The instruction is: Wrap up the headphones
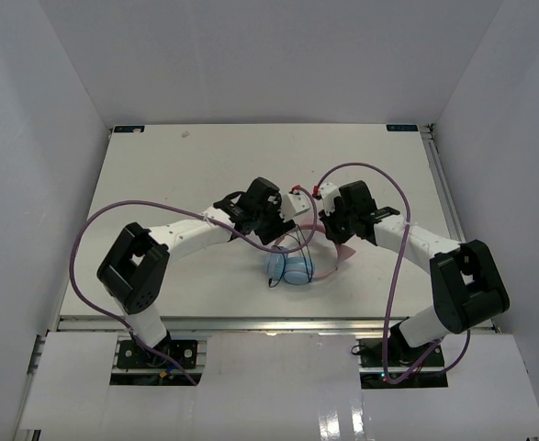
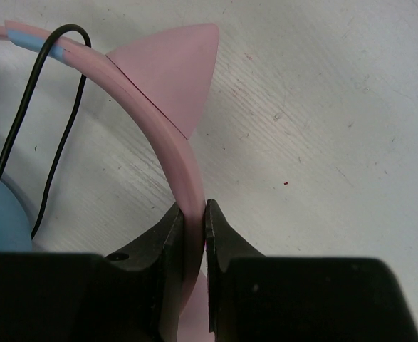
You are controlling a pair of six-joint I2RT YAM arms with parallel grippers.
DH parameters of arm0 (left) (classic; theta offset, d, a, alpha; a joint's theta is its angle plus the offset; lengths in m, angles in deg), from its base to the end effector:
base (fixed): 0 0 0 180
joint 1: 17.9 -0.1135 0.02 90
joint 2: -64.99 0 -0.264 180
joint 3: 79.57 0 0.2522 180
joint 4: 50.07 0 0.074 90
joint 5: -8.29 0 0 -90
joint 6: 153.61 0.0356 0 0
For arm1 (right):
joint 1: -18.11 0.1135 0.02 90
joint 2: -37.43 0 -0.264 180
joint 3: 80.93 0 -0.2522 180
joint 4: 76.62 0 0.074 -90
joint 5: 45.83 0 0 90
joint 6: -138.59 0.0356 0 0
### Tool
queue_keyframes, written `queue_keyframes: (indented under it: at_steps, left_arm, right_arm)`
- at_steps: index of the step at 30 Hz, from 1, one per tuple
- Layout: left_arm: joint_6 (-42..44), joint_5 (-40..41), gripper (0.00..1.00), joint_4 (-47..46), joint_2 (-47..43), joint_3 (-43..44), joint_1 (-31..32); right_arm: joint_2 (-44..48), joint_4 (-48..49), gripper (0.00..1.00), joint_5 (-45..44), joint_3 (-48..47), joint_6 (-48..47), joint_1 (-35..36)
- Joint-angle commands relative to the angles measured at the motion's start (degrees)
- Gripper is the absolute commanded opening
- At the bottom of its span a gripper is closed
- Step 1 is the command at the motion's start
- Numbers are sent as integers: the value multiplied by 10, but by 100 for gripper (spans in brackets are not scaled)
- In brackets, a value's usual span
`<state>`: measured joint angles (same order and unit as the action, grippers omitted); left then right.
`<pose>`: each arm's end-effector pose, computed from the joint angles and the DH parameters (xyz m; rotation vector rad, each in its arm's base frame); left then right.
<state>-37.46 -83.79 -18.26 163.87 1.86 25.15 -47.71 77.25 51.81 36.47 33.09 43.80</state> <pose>0.2716 -0.2555 0.2157 1.3977 1.9971 -0.1768 0.2708 0.1355 0.1978 -0.9098 2.2475 0.2424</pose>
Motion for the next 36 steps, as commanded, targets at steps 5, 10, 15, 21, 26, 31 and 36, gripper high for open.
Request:
queue_keyframes:
  at_steps: [5, 10, 15, 21, 26, 31, 36]
  left_arm:
    - [0, -6, 76, 28, -118, -81, -33]
    - [-50, 1, 86, 23, -203, -136, -38]
    - [-94, -14, 98, 9, -245, -164, -43]
    - [-122, -21, 98, 1, -229, -162, -47]
    - [-129, -2, 98, 0, -202, -145, -59]
    - [-141, -2, 98, -9, -220, -152, -67]
    - [-150, -6, 98, -5, -244, -165, -69]
  right_arm:
    - [2, 7, 18, 6, -14, 10, 0]
    - [2, -13, 55, 18, -27, 3, -9]
    - [3, -32, 81, 45, -39, 0, -18]
    - [26, -62, 98, 107, -49, -19, -28]
    - [66, -83, 95, 152, -48, -37, -36]
    - [90, -88, 95, 171, -41, -46, -48]
    - [90, -94, 95, 219, -41, -62, -57]
